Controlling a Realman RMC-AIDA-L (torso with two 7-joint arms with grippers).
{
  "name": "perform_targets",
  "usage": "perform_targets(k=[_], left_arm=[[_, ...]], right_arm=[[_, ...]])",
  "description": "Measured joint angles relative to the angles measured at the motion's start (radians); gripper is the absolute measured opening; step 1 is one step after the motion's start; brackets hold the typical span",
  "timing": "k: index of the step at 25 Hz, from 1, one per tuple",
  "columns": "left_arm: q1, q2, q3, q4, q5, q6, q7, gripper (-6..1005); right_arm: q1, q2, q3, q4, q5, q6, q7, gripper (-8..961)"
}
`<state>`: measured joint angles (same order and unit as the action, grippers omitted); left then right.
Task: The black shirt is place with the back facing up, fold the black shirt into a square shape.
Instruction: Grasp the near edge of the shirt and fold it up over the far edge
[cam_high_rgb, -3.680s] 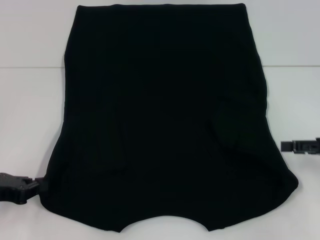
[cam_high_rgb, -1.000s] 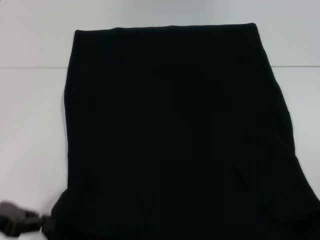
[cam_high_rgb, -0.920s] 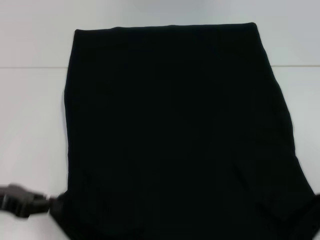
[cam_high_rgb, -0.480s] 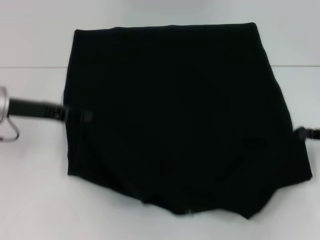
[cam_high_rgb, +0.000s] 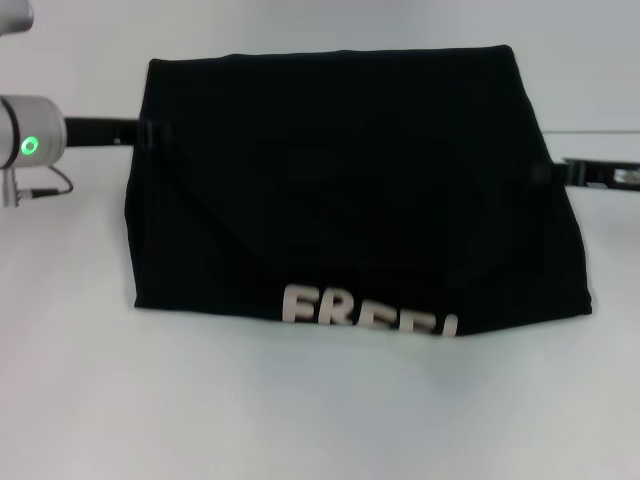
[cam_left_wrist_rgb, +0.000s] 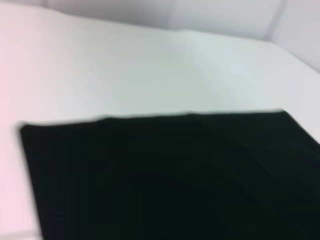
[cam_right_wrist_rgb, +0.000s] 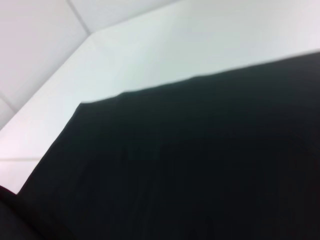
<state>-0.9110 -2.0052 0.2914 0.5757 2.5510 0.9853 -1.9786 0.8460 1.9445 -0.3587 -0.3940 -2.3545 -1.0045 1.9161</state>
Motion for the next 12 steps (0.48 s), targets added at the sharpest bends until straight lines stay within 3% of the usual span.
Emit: perform_targets(k=[6, 12], left_arm=[[-0.039, -0.002, 0.002, -0.067, -0.031, -0.225, 0.019, 37], [-0.047, -0.003, 0.035, -0.12, -0.124, -0.358, 0.075, 37]], right_arm=[[0.079, 0.027, -0.003, 0.033, 0.0, 0.151, 0.009, 21], [0.136, 0.047, -0.009, 0.069, 0.0, 0.306, 0.032, 20]])
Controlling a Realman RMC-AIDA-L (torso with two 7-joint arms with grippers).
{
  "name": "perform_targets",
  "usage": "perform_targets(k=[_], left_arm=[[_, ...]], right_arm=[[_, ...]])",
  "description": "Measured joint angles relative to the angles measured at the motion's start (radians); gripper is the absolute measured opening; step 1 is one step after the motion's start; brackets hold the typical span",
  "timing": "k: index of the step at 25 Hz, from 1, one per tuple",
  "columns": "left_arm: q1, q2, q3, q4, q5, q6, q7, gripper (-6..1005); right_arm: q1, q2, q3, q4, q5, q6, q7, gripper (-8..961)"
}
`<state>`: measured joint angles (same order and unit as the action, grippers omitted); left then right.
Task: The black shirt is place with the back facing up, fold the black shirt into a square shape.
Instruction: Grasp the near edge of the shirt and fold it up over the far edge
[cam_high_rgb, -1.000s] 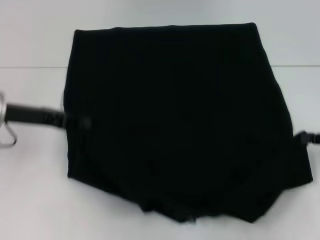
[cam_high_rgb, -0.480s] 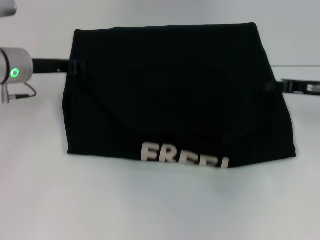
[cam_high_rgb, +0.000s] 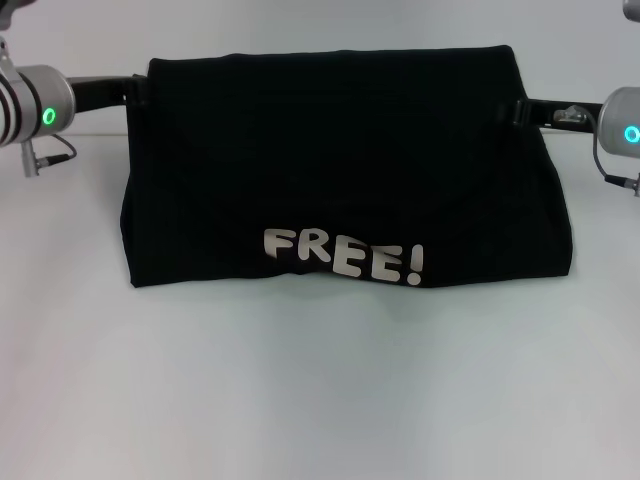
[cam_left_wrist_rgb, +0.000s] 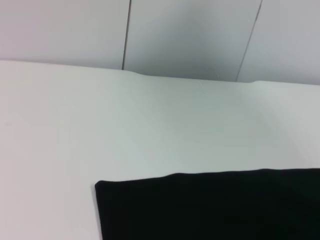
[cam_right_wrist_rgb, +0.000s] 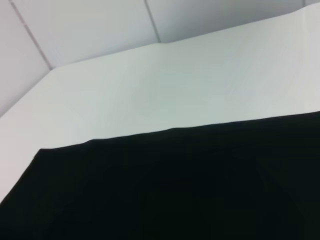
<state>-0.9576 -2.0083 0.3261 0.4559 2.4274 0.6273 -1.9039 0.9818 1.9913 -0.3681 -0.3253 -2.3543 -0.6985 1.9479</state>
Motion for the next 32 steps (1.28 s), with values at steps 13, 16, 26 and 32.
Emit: perform_targets(k=[13, 16, 26, 32], left_arm=[[0.004, -0.062, 0.047, -0.085, -0.08, -0.065, 0.112, 36], [0.004, -0.072, 0.065, -0.088, -0.08, -0.065, 0.112, 36], [0.003, -0.087, 0.148, -0.087, -0.079, -0.063, 0.104, 47], [0.0, -0.082, 0.149, -0.082, -0.073, -0.069, 0.099, 193]], right_arm=[[-0.006, 0.036, -0.003, 0.045, 0.025, 0.128, -0.007, 20], [-0.013, 0.042, -0.004, 0.045, 0.026, 0.129, -0.007, 20], [-0.022, 0.054, -0.008, 0.024, 0.026, 0.107, -0.006, 103], [-0.037, 0.058, -0.004, -0.011, 0.027, 0.103, -0.004, 222]])
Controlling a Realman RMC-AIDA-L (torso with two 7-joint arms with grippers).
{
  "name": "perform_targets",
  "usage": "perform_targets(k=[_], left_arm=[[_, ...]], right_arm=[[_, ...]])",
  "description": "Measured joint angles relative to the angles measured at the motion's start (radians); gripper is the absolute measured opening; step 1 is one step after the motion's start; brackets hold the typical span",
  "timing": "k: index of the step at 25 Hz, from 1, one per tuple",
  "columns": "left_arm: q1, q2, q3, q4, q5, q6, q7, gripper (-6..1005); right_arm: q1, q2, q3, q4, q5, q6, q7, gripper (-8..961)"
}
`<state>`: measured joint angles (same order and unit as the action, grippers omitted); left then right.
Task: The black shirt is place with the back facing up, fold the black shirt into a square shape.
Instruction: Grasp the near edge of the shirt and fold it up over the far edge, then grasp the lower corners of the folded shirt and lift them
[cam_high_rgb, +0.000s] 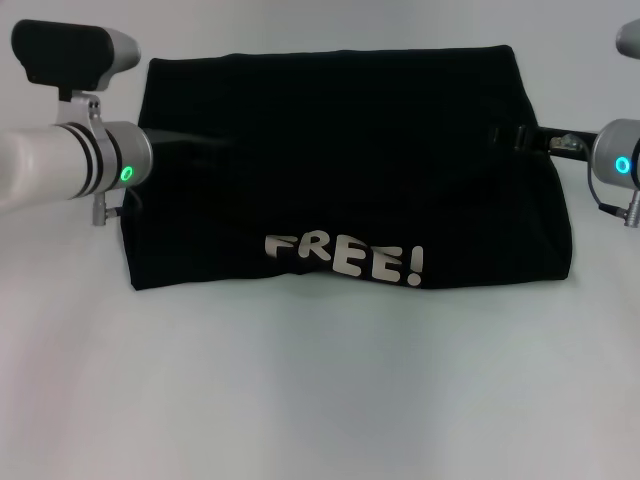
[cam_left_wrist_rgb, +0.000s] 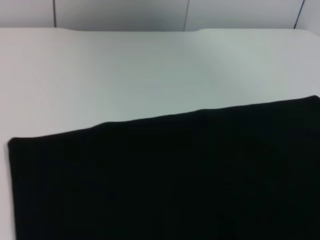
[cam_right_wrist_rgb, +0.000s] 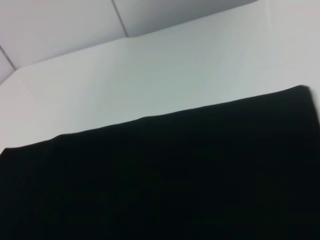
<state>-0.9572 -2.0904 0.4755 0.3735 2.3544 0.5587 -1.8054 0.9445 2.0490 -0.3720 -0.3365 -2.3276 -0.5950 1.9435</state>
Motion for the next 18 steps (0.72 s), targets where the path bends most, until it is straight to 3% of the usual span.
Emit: perform_targets(k=[3, 9, 12, 18], left_arm=[[0.007, 0.005, 0.012, 0.029, 0.019, 0.003, -0.04, 331], [0.065, 0.004, 0.158, 0.159, 0.03, 0.085, -0.205, 552], [0.107, -0.001, 0.216, 0.253, 0.03, 0.198, -0.273, 682], [0.163, -0.003, 0.273, 0.389, 0.031, 0.373, -0.354, 831]], right_arm=[[-0.014, 0.0, 0.001, -0.021, 0.015, -0.024, 0.002, 437], [-0.064, -0.003, -0.003, -0.085, 0.082, -0.134, -0.003, 686], [-0.093, -0.015, -0.003, -0.1, 0.112, -0.188, -0.003, 688], [-0.134, -0.039, -0.011, -0.112, 0.125, -0.246, -0.003, 688]])
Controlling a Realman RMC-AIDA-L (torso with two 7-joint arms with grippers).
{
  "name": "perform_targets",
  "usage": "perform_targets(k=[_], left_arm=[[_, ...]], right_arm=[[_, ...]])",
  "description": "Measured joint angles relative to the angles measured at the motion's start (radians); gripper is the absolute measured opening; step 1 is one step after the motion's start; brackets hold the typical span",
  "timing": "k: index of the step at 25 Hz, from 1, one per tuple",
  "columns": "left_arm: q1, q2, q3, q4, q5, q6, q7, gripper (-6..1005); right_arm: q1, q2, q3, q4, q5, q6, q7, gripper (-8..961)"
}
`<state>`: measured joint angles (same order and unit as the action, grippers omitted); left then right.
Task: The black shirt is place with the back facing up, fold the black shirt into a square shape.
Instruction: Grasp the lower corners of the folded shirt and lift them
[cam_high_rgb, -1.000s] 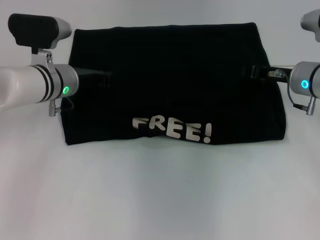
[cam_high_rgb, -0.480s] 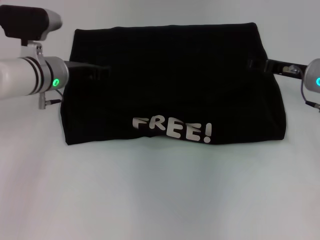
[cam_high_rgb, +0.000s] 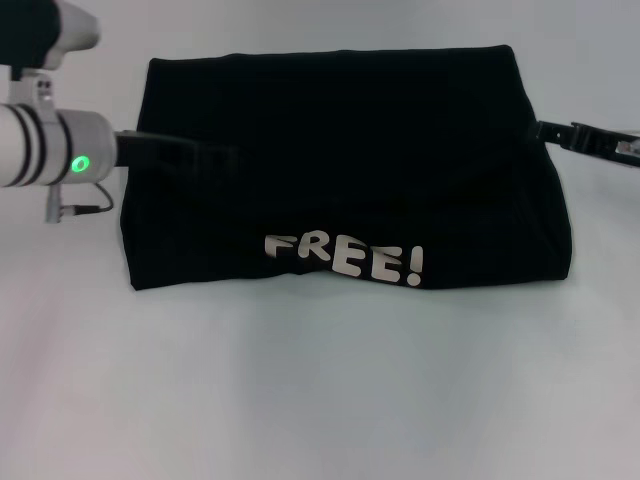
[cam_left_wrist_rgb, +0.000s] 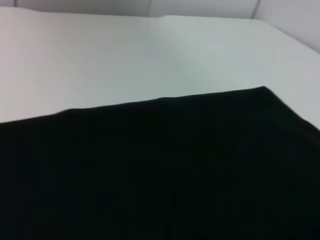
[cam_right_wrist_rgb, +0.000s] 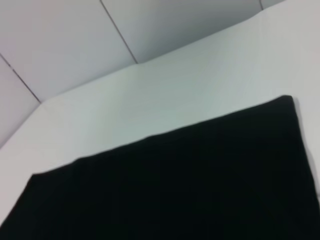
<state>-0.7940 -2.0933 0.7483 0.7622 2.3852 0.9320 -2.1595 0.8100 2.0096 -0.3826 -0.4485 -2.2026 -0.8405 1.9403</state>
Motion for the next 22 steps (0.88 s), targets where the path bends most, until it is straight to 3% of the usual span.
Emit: perform_targets(k=[4, 8, 16, 22], left_arm=[[0.062, -0.001, -0.002, 0.083, 0.0, 0.083, -0.054, 831], [0.123, 0.007, -0.02, 0.12, 0.0, 0.177, -0.099, 830], [0.194, 0.001, -0.105, 0.134, 0.0, 0.283, -0.115, 824], [0.206, -0.002, -0.116, 0.091, 0.0, 0.257, -0.158, 824]], right_arm=[[-0.035, -0.027, -0.03, -0.004, -0.001, -0.067, -0.001, 686], [-0.095, -0.06, -0.038, -0.029, 0.001, -0.229, -0.001, 683], [-0.146, -0.092, -0.03, -0.072, 0.003, -0.36, 0.01, 679], [-0.15, -0.096, -0.03, -0.077, 0.004, -0.358, 0.011, 678]])
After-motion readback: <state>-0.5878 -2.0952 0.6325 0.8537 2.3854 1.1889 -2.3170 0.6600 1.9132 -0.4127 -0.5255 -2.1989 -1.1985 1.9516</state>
